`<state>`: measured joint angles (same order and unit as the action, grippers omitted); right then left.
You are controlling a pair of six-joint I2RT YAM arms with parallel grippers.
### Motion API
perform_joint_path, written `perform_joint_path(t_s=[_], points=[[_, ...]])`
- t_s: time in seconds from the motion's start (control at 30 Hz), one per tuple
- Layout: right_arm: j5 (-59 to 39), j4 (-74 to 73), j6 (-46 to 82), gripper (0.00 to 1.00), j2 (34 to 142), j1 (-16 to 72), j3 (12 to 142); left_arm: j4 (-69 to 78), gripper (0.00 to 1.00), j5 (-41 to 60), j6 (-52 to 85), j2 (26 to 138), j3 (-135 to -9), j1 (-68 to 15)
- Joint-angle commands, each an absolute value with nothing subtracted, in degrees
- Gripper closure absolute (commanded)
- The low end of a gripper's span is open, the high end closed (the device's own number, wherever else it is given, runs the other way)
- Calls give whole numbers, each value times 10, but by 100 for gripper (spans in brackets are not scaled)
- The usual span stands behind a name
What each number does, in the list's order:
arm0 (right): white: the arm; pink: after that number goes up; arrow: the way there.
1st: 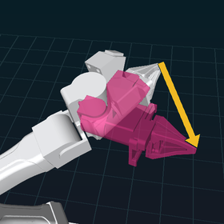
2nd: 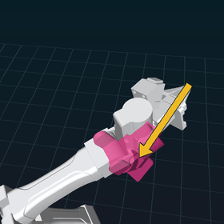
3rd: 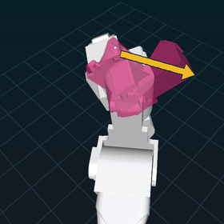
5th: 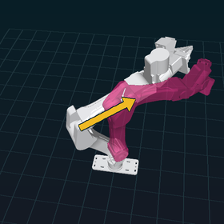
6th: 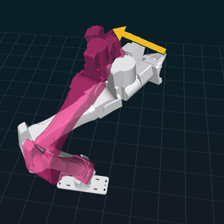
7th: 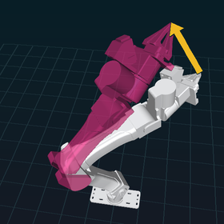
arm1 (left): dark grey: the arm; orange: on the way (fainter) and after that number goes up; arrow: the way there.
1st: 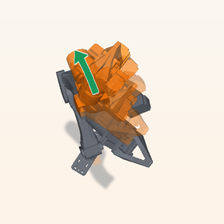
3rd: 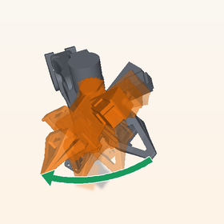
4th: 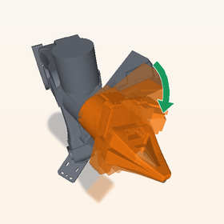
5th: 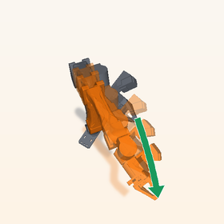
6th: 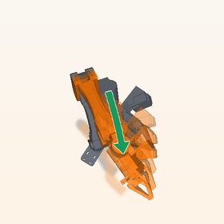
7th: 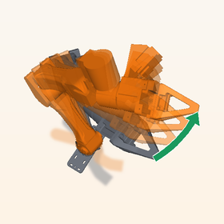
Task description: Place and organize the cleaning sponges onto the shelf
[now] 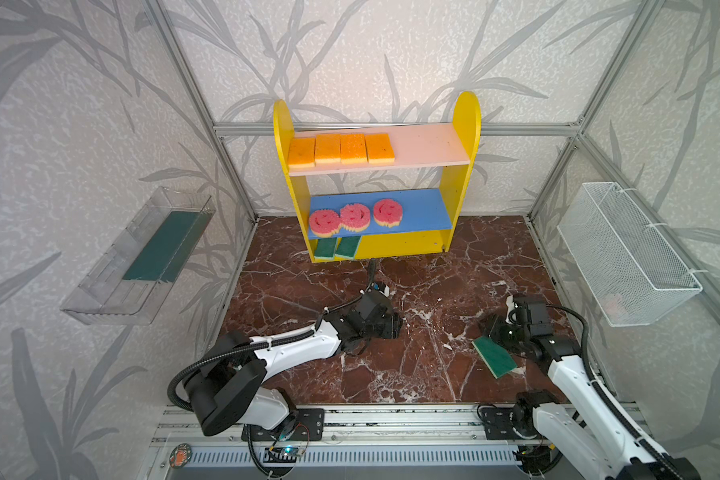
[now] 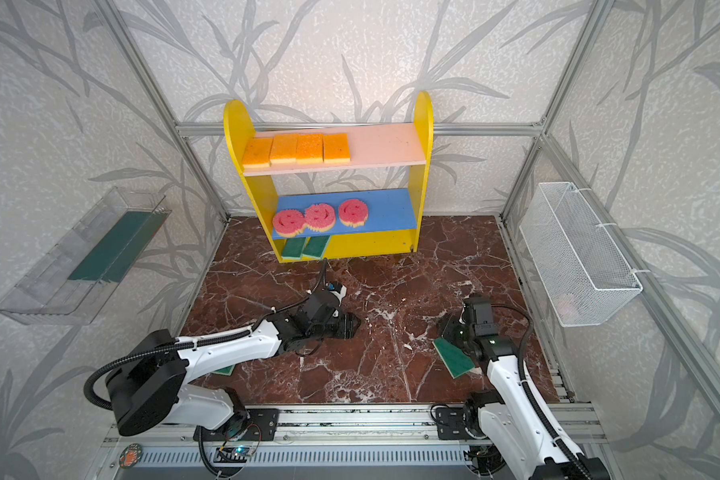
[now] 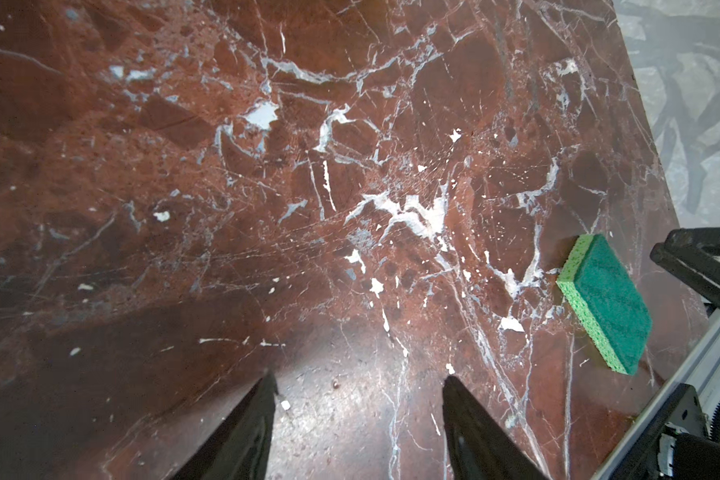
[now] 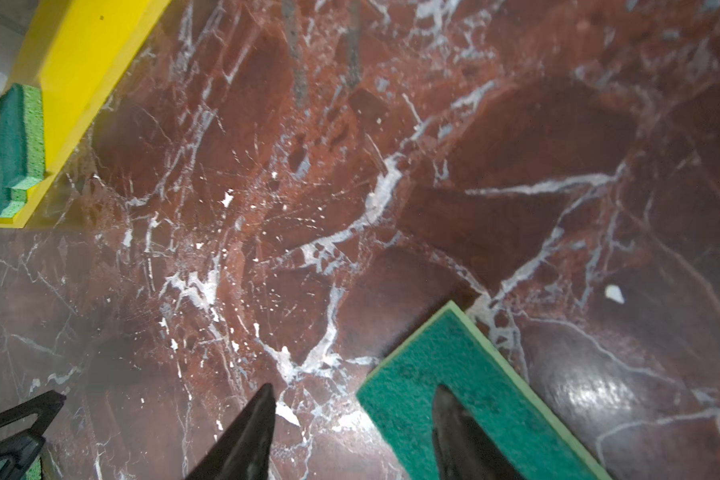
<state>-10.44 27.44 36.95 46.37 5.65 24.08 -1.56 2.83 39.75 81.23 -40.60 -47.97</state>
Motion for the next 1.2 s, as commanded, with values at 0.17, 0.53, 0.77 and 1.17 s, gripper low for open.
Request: perform_joint_path(t_s=[0.17, 0.53, 0.77, 1.17], points=[[-128, 194, 410, 41, 506, 57, 177, 6, 35, 9, 411, 801, -377, -483], [-105, 14, 483, 43, 711, 262, 253, -19, 35, -15, 413, 738, -347, -483], [-119, -49, 497, 45, 918, 373, 434, -65, 35, -66, 424, 633, -291, -482], [-176, -51, 434, 48, 1102, 408, 713, -214, 35, -100, 469, 435, -246, -464]])
